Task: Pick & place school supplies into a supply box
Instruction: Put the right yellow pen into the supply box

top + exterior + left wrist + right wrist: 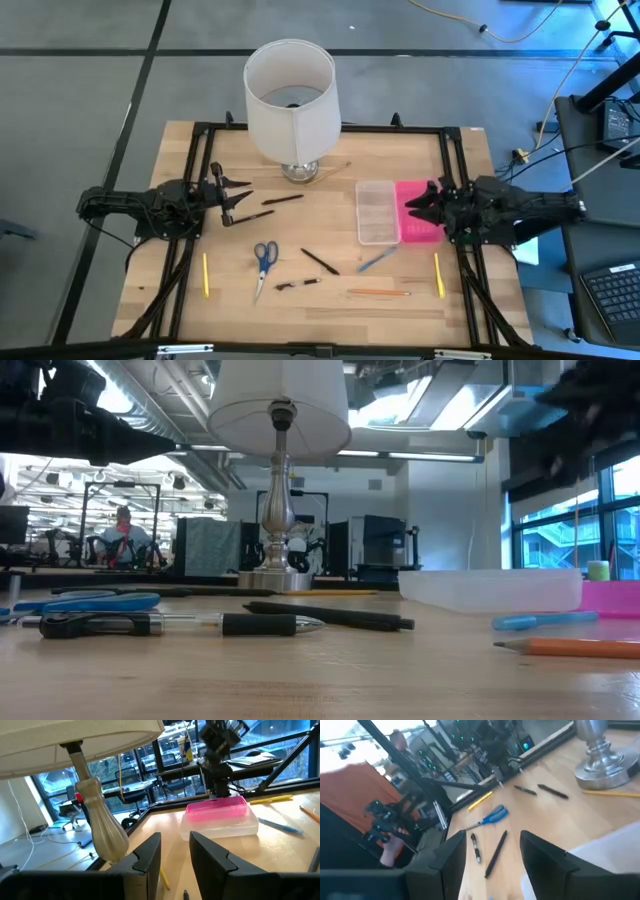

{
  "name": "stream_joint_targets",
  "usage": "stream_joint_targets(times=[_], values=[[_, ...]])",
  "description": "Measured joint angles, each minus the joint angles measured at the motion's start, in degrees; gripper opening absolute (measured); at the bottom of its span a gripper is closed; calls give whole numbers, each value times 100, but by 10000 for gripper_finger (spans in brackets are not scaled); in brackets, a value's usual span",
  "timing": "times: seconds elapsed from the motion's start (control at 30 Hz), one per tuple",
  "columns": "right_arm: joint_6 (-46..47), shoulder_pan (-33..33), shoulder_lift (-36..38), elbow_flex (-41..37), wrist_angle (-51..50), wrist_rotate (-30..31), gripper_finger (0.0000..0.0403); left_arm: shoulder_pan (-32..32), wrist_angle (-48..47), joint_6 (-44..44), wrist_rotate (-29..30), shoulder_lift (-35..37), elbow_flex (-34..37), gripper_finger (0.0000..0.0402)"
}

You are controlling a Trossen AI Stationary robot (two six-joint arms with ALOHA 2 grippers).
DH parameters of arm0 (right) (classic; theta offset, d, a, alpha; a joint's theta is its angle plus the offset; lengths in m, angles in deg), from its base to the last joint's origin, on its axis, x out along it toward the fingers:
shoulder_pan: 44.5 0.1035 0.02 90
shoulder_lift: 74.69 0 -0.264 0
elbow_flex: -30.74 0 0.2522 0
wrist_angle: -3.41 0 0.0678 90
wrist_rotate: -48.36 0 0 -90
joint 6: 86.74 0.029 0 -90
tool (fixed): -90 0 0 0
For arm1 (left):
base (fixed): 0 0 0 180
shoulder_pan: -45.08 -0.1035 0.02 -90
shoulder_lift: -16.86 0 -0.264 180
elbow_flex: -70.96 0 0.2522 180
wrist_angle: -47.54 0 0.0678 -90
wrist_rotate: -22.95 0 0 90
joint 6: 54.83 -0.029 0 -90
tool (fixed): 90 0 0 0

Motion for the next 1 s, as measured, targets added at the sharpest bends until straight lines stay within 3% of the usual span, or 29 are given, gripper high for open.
stream_joint_targets(times=[0.2, 0.3, 0.53, 0.8, 1.0], values=[[167, 26, -1769, 1753, -2221, -9, 181, 2, 0, 0, 0, 0, -1, 98], [501, 131, -2757, 2447, -3493, -341, 180, 0, 0, 2, -1, 0, 0, 98], [2893, 880, -4544, 3122, -5809, -1170, 180, 2, 40, 0, 443, 2, 1, 98], [4801, 2173, -5642, 3166, -5913, -1006, 180, 2, 122, 2, 568, 0, 1, 98], [5685, 2955, -6307, 3166, -5582, -1624, 180, 2, 120, 22, 562, 1, 0, 98]])
